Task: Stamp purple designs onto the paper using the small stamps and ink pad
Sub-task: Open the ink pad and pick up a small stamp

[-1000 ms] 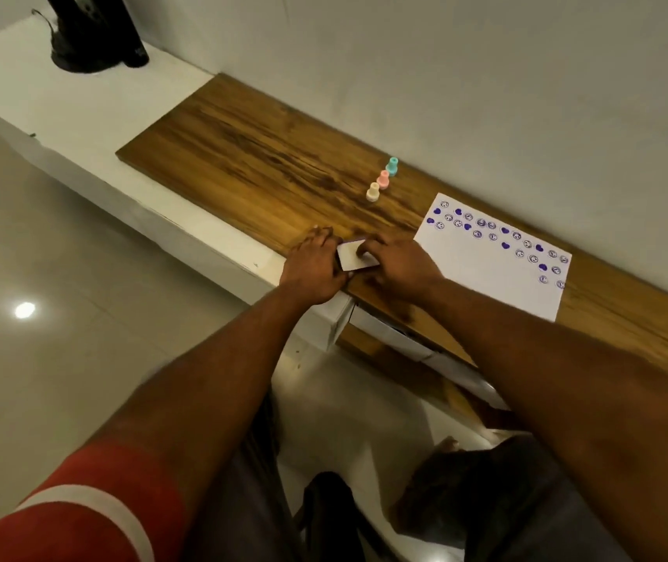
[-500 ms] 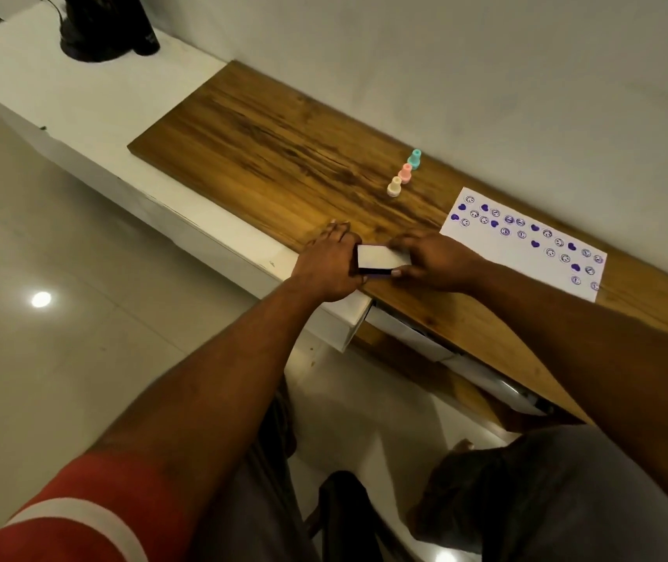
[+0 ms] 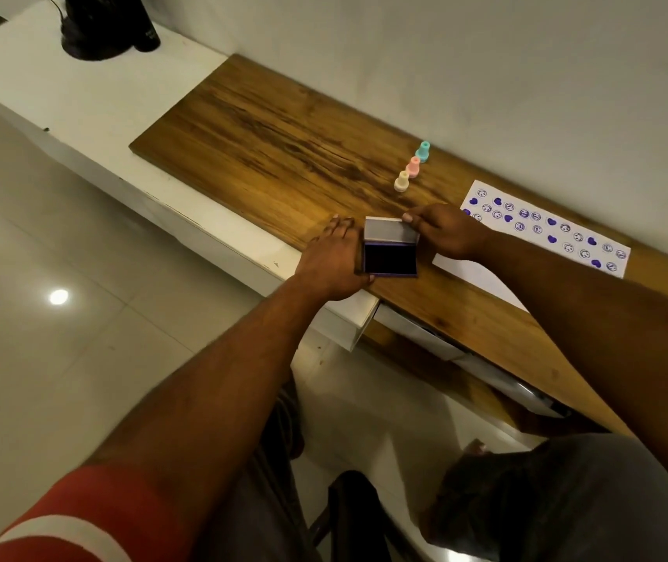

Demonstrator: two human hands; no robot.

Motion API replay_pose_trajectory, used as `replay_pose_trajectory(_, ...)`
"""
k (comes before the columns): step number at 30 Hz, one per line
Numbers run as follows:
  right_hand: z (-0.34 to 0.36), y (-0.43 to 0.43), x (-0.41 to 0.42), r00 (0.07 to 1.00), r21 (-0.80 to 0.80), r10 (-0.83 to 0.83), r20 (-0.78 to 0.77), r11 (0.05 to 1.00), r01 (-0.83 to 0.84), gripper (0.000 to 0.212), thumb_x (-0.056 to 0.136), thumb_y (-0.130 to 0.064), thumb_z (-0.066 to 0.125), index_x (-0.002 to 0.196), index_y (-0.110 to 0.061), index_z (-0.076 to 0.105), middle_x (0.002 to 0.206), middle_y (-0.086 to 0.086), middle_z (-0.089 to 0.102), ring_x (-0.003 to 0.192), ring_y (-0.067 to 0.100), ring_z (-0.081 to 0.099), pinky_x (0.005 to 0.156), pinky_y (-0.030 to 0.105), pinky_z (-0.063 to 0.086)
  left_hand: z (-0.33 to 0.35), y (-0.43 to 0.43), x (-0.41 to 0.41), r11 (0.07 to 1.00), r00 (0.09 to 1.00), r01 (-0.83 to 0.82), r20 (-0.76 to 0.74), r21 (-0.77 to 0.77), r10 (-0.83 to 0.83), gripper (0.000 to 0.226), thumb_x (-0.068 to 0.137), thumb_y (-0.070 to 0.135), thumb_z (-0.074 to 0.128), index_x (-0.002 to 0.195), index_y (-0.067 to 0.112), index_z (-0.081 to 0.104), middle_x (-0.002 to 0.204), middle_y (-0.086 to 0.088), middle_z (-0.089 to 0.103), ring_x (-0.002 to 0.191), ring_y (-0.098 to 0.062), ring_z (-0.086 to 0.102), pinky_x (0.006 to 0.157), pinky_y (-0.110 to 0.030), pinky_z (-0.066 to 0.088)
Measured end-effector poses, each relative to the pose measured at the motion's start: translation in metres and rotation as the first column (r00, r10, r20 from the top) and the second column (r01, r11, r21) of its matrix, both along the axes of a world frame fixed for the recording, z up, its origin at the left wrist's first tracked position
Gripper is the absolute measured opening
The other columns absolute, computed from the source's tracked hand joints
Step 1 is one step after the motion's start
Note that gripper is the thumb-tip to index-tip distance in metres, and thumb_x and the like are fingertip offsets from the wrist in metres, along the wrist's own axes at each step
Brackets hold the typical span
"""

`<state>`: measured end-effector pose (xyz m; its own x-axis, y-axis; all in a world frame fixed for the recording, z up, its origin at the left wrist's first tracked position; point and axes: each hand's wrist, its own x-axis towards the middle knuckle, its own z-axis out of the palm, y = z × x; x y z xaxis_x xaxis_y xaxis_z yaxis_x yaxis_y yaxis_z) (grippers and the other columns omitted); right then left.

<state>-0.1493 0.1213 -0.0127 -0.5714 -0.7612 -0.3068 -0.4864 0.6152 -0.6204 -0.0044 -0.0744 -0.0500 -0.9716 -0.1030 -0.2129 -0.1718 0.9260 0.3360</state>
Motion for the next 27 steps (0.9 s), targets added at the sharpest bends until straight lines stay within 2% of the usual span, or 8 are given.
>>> replay_pose_trajectory(5, -0.007, -0.007, -0.007, 0.995, -0.040, -0.067, -0.070, 0.997, 0.064, 0.024, 0.109, -0.038, 0.040, 0.116, -0.023, 0.058, 0.111, -0.002, 0.061, 0.104, 0.018, 0.055, 0.078, 0.028, 0.043, -0.003, 0.001, -0.001, 1.000, 1.000, 0.011, 0.004, -0.023, -0.011, 0.103, 0.086, 0.059, 0.074, 0.163, 0.017, 0.020, 0.171, -0.011, 0.018, 0.159, -0.029, 0.007, 0.126, -0.051, 0.019)
replay_pose_trajectory(8, -0.010, -0.010, -0.008, 0.992, -0.052, -0.095, -0.087, 0.995, 0.091, 0.036, 0.108, -0.035, 0.042, 0.133, -0.015, 0.059, 0.128, 0.004, 0.062, 0.116, 0.021, 0.055, 0.092, 0.037, 0.048, -0.003, 0.001, -0.002, 0.999, 1.000, 0.013, 0.011, -0.031, -0.013, 0.103, 0.086, 0.061, 0.073, 0.163, 0.017, 0.020, 0.171, -0.011, 0.017, 0.159, -0.029, 0.006, 0.126, -0.051, 0.018)
replay_pose_trajectory(13, -0.016, -0.009, -0.009, 0.983, -0.073, -0.122, -0.136, 0.991, 0.113, 0.037, 0.107, -0.034, 0.046, 0.133, -0.013, 0.062, 0.132, 0.009, 0.061, 0.120, 0.025, 0.054, 0.100, 0.041, 0.047, -0.002, 0.001, -0.001, 1.000, 1.000, 0.020, 0.009, -0.022, -0.020, 0.101, 0.087, 0.059, 0.072, 0.163, 0.017, 0.020, 0.172, -0.011, 0.016, 0.159, -0.029, 0.005, 0.126, -0.052, 0.017)
replay_pose_trajectory(17, -0.018, -0.010, -0.009, 0.977, -0.092, -0.164, -0.138, 0.984, 0.153, 0.036, 0.105, -0.038, 0.052, 0.128, -0.017, 0.066, 0.126, 0.006, 0.064, 0.113, 0.023, 0.057, 0.090, 0.036, 0.049, -0.001, 0.000, -0.001, 1.000, 1.000, 0.021, 0.008, -0.015, -0.021, 0.100, 0.087, 0.059, 0.072, 0.163, 0.017, 0.021, 0.172, -0.011, 0.016, 0.159, -0.029, 0.004, 0.126, -0.052, 0.017)
replay_pose_trajectory(20, -0.015, -0.011, -0.012, 0.908, -0.190, -0.305, -0.287, 0.947, 0.258, 0.031, 0.099, -0.044, 0.061, 0.117, -0.021, 0.072, 0.111, 0.000, 0.069, 0.096, 0.019, 0.061, 0.075, 0.032, 0.049, -0.001, -0.001, -0.001, 1.000, 1.000, 0.011, -0.005, 0.005, -0.011, 0.101, 0.086, 0.059, 0.074, 0.162, 0.017, 0.023, 0.172, -0.011, 0.016, 0.159, -0.029, 0.004, 0.126, -0.053, 0.019)
replay_pose_trajectory(23, -0.004, -0.020, -0.020, 0.795, -0.248, -0.402, -0.455, 0.914, 0.321, 0.032, 0.099, -0.041, 0.056, 0.120, -0.021, 0.071, 0.107, 0.003, 0.073, 0.093, 0.023, 0.066, 0.077, 0.036, 0.054, 0.003, -0.008, -0.006, 0.998, 1.000, -0.024, -0.002, 0.063, 0.024, 0.105, 0.083, 0.063, 0.075, 0.161, 0.017, 0.024, 0.172, -0.010, 0.014, 0.159, -0.028, 0.003, 0.126, -0.052, 0.017)
replay_pose_trajectory(25, 0.002, -0.032, -0.027, 0.771, -0.173, -0.357, -0.527, 0.933, 0.314, 0.034, 0.099, -0.038, 0.053, 0.122, -0.018, 0.069, 0.109, 0.009, 0.073, 0.097, 0.029, 0.067, 0.083, 0.040, 0.055, 0.009, -0.018, -0.009, 0.989, 0.997, -0.065, -0.021, 0.131, 0.068, 0.105, 0.081, 0.067, 0.075, 0.161, 0.017, 0.027, 0.171, -0.009, 0.018, 0.158, -0.028, 0.009, 0.124, -0.049, 0.018)
replay_pose_trajectory(27, 0.001, -0.045, -0.032, 0.760, -0.068, -0.285, -0.584, 0.950, 0.305, 0.033, 0.099, -0.038, 0.056, 0.120, -0.016, 0.067, 0.109, 0.011, 0.071, 0.099, 0.030, 0.066, 0.083, 0.037, 0.052, 0.014, -0.030, -0.011, 0.974, 0.985, -0.122, -0.094, 0.192, 0.142, 0.097, 0.082, 0.065, 0.075, 0.157, 0.017, 0.036, 0.166, -0.008, 0.033, 0.153, -0.029, 0.027, 0.120, -0.048, 0.029)
